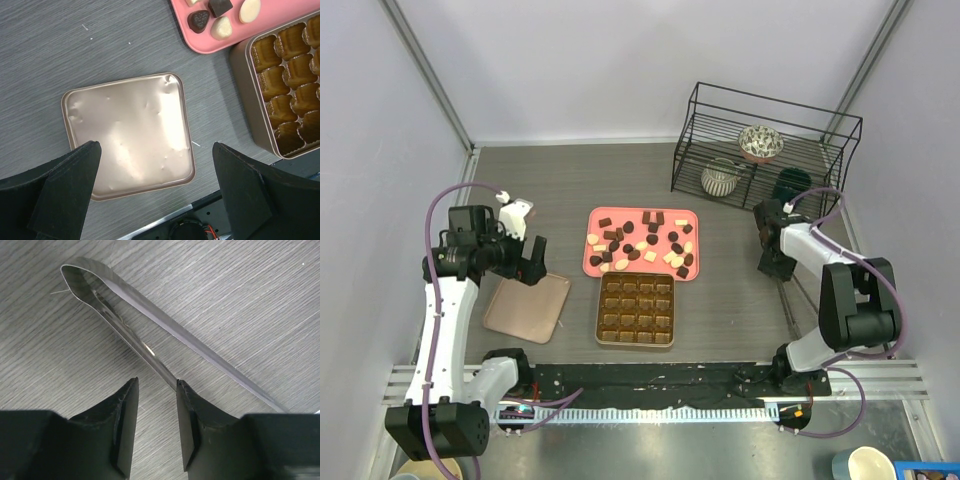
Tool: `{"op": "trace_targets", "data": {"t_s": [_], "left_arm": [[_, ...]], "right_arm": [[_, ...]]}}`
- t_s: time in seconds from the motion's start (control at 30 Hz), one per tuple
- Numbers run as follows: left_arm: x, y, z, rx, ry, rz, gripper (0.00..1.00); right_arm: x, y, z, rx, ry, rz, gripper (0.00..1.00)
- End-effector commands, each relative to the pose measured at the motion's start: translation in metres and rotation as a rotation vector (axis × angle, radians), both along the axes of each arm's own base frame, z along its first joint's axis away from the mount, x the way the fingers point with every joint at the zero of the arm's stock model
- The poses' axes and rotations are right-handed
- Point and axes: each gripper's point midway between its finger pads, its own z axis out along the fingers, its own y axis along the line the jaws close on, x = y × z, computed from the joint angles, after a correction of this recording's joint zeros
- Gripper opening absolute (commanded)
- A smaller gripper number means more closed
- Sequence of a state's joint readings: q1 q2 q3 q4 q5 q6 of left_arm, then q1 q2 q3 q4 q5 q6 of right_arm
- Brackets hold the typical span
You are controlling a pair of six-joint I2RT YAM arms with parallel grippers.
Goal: Pack the chocolate
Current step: Pick up the clamp from the center of the board.
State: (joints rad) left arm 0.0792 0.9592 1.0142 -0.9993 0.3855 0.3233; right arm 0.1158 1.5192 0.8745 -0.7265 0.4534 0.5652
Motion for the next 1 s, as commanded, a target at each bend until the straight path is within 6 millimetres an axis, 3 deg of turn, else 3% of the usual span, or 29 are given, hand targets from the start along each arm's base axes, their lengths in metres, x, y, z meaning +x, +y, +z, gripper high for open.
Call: {"op": "trace_targets", "data": {"t_s": [0.0,0.23,0.37,0.6,0.73,0.8,0.87,0.97], "left_arm": [[0.005,-0.001,0.008,-0.006,-0.055,-0.013,1.0],[0.004,-0.003,0.007,-0.017,-0.049,-0.013,1.0],[0.003,-0.003,0.004,-0.02,-0.044,-0.01,1.0],[0.001,-0.003,0.001,-0.022,-0.038,-0.007,1.0],[0.001,-0.004,0.001,-0.025,-0.037,-0.006,1.0],[0.002,-0.005,0.002,-0.031,-0.037,-0.009,1.0],[0.003,-0.006,0.003,-0.039,-0.036,-0.009,1.0],[0.002,-0.008,0.003,-0.047,-0.031,-0.015,1.0]], "right_arm": [[0.012,0.009,0.0,0.046,-0.016,0.022,0.39],[0.012,0.018,-0.008,0.097,-0.011,0.044,0.26],[0.013,0.018,-0.005,0.098,-0.018,0.053,0.23],[0.02,0.024,0.004,0.112,-0.046,0.072,0.1],[0.034,0.042,0.035,0.165,-0.141,0.124,0.16],[0.045,0.052,0.054,0.201,-0.195,0.146,0.26],[0.047,0.053,0.07,0.212,-0.228,0.147,0.37],[0.05,0.045,0.093,0.17,-0.275,0.129,0.45]]}}
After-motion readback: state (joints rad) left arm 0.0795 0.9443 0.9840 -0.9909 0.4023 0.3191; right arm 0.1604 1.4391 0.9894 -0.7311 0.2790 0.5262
